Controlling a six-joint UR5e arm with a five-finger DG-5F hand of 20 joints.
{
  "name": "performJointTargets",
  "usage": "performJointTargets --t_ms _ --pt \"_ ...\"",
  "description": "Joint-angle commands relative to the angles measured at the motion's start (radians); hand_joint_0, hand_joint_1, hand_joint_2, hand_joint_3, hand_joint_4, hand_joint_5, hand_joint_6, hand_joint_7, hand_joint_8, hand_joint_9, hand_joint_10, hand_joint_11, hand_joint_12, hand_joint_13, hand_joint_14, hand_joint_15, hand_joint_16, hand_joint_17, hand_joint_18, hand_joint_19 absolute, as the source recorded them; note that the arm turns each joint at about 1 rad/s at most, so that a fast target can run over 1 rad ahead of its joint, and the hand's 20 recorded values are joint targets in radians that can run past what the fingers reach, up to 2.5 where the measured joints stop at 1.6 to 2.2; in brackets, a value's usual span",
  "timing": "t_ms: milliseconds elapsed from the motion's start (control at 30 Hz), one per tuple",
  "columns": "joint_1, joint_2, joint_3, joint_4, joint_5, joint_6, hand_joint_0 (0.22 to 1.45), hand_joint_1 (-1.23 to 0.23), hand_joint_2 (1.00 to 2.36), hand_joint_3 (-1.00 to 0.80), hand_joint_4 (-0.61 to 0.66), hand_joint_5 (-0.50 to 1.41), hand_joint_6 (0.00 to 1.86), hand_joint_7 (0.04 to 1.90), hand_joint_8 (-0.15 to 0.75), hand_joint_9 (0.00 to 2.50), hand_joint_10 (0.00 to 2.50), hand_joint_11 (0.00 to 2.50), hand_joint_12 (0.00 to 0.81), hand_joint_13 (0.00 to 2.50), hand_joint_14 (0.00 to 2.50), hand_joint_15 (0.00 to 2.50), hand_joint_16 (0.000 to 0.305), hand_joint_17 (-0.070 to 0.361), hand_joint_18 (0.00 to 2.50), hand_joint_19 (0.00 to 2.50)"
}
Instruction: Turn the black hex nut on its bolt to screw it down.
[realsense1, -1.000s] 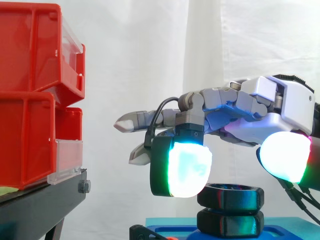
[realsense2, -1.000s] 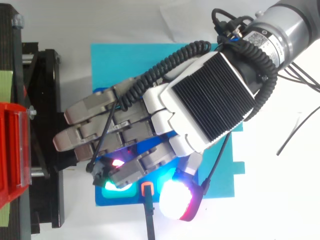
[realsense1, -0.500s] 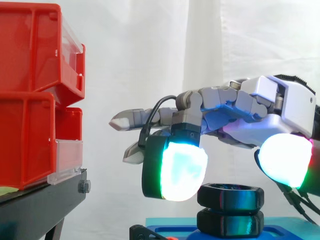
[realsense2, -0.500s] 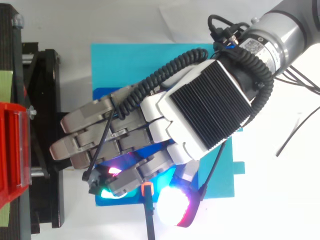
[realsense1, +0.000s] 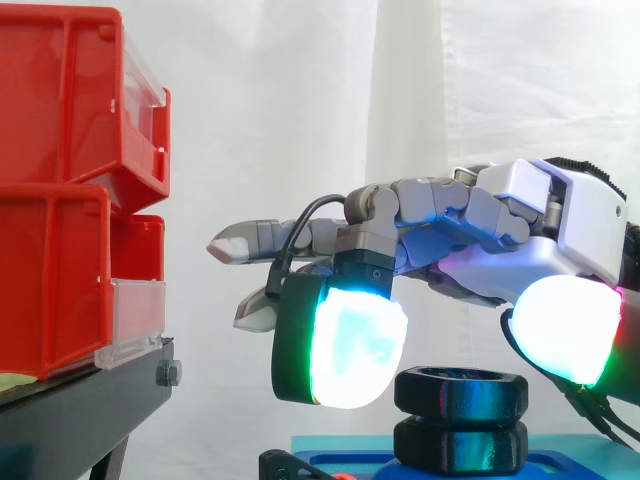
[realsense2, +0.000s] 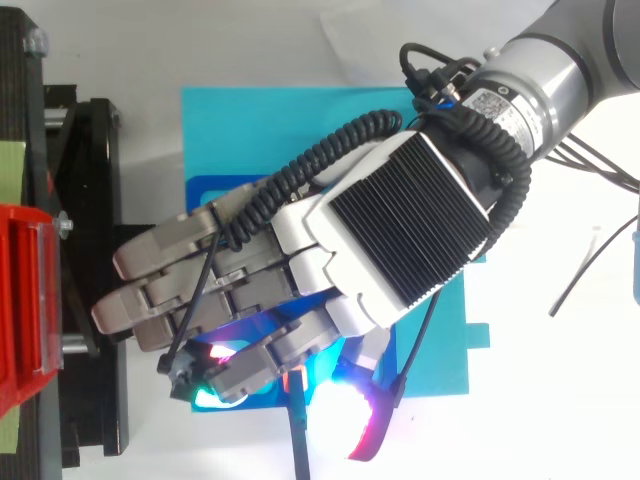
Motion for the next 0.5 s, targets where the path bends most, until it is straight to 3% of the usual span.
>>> performJointTargets --t_ms 0,467 --pt "-0.006 0.0 0.0 -0.002 -0.001 0.001 0.51 -0.25 1.0 -0.5 0.32 -0.09 0.5 1.2 0.313 0.59 0.0 0.2 0.357 0.27 0.0 0.07 0.05 0.111 0.19 0.2" --pt "-0.016 -0.031 0.0 0.029 -0.009 0.032 0.51 -0.25 1.0 -0.5 0.32 -0.09 0.5 1.21 0.311 0.59 0.0 0.2 0.356 0.27 0.0 0.07 0.049 0.111 0.2 0.2"
